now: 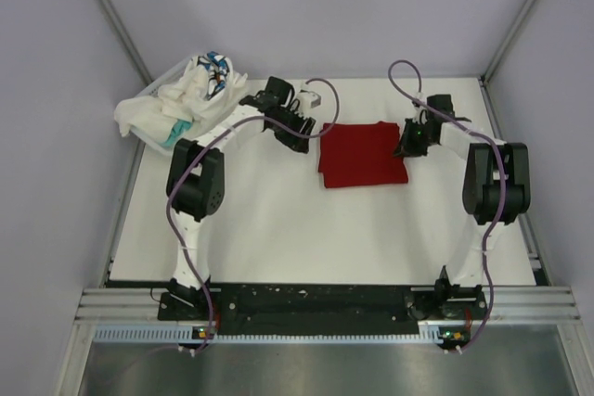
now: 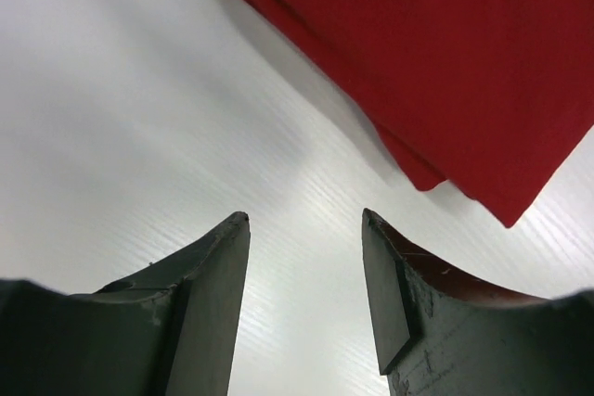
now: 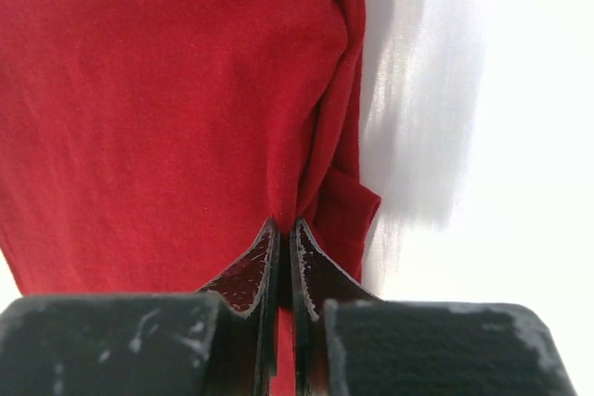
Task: Fold and stack the t-shirts
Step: Put the neatly folded tshirt into the corner of the board with the right arm
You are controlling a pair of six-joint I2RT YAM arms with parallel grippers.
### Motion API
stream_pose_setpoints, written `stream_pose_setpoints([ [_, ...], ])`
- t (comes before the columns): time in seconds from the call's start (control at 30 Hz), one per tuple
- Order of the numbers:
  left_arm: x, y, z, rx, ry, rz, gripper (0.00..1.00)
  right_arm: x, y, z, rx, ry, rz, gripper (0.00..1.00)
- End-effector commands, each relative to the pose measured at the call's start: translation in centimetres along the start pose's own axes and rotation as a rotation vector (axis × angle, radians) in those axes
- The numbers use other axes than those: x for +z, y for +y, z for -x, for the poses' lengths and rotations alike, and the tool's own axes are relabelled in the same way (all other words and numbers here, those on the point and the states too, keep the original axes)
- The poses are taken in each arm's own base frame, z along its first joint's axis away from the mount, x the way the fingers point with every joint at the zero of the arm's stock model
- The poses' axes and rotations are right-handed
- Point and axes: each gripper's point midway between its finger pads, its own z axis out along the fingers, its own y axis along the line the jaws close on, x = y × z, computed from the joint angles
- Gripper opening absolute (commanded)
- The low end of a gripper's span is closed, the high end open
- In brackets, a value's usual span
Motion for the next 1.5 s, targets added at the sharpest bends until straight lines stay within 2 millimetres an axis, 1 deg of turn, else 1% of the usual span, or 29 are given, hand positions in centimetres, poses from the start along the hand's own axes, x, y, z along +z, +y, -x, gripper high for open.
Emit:
stream_pose_setpoints([
  [0.0,-4.5,0.4,1.3,0.09,-0.041,0.059,0.56,-1.3,-0.8,1.7,-0.125,-0.035,-0.066,0.0],
  [0.1,-5.6,1.1,0.5,0.087,-0.049,0.07,0.56,-2.1,-1.9,2.3,-0.186,-0.027,-0.123,0.0],
  [0.13,-6.0,1.4,0.3,0.09,-0.052,0.078,0.56,-2.8,-3.4,2.8,-0.174,-0.036,-0.159,0.0],
  [0.23,-7.0,1.9,-0.4,0.088,-0.053,0.091,0.56,-3.9,-6.4,3.3,-0.161,-0.041,-0.241,0.0],
  [0.27,-7.3,2.1,-0.7,0.088,-0.054,0.092,0.56,-4.3,-7.5,3.6,-0.184,-0.044,-0.27,0.0],
  [0.33,-8.0,2.5,-1.0,0.089,-0.057,0.103,0.57,-5.6,-10.3,4.4,-0.212,-0.053,-0.376,0.0],
  [0.43,-9.1,3.2,-1.6,0.091,-0.06,0.123,0.57,-7.1,-13.5,5.5,-0.235,-0.054,-0.498,0.0],
  [0.5,-9.6,3.6,-2.1,0.09,-0.057,0.137,0.57,-8.4,-15.6,6.3,-0.201,-0.068,-0.571,0.0],
  [0.57,-10.2,4.1,-2.7,0.087,-0.054,0.151,0.57,-10.2,-18.3,7.1,-0.127,-0.093,-0.652,0.0],
  [0.7,-11.0,5.0,-3.4,0.083,-0.05,0.177,0.57,-12.7,-22.9,7.5,-0.111,-0.072,-0.832,0.0],
  [0.73,-11.2,5.3,-3.5,0.079,-0.046,0.186,0.57,-13.3,-23.7,7.7,-0.101,-0.072,-0.866,0.0],
  [0.8,-11.5,5.7,-3.7,0.075,-0.041,0.199,0.57,-13.6,-25.1,7.4,-0.06,-0.066,-0.893,0.0],
  [0.93,-11.9,6.0,-3.7,0.076,-0.043,0.215,0.57,-14.6,-26.9,7.2,-0.01,-0.067,-0.928,0.0],
  [0.97,-12.0,6.0,-3.7,0.078,-0.043,0.217,0.57,-15.0,-27.2,7.3,-0.007,-0.071,-0.948,0.03],
  [1.0,-12.1,6.1,-3.7,0.078,-0.043,0.221,0.58,-15.6,-27.4,7.5,-0.001,-0.076,-0.975,0.14],
  [1.03,-12.1,6.2,-3.7,0.078,-0.042,0.224,0.58,-16.3,-27.6,7.8,0.005,-0.084,-1.002,0.29],
  [1.07,-12.1,6.2,-3.7,0.078,-0.039,0.228,0.58,-17.4,-28.0,8.0,0.018,-0.092,-1.051,0.39],
  [1.1,-12.3,6.2,-3.5,0.082,-0.042,0.231,0.58,-18.6,-28.0,8.4,0.026,-0.107,-1.089,0.46],
  [1.13,-12.5,6.3,-3.4,0.085,-0.045,0.238,0.58,-19.8,-28.0,9.0,0.037,-0.135,-1.117,0.52],
  [1.17,-12.8,6.4,-3.3,0.092,-0.047,0.245,0.58,-20.7,-27.8,9.6,0.042,-0.16,-1.131,0.53],
  [1.2,-13.0,6.3,-3.3,0.099,-0.047,0.25,0.58,-21.7,-27.1,10.5,0.041,-0.199,-1.127,0.55],
  [1.23,-13.3,6.3,-3.2,0.105,-0.05,0.259,0.58,-22.7,-26.4,11.1,0.044,-0.235,-1.119,0.61],
  [1.27,-13.5,6.4,-3.3,0.111,-0.05,0.266,0.58,-23.6,-25.4,11.9,0.049,-0.28,-1.103,0.64],
  [1.3,-13.7,6.3,-3.3,0.116,-0.051,0.273,0.58,-24.6,-24.2,12.5,0.048,-0.325,-1.085,0.71],
  [1.33,-13.9,6.4,-3.3,0.119,-0.053,0.283,0.58,-25.2,-23.1,13.0,0.042,-0.357,-1.061,0.72],
  [1.37,-14.6,6.3,-3.3,0.124,-0.061,0.301,0.58,-26.3,-20.4,13.8,0.03,-0.429,-0.996,0.72],
  [1.4,-14.8,6.2,-3.5,0.124,-0.062,0.306,0.58,-26.8,-18.8,14.0,0.022,-0.466,-0.944,0.84],
  [1.43,-15.0,6.1,-3.7,0.122,-0.064,0.311,0.58,-27.1,-17.2,14.1,0.01,-0.501,-0.899,0.88],
  [1.47,-15.3,6.0,-3.8,0.121,-0.071,0.315,0.59,-26.9,-15.7,14.0,-0.007,-0.52,-0.848,0.92],
])
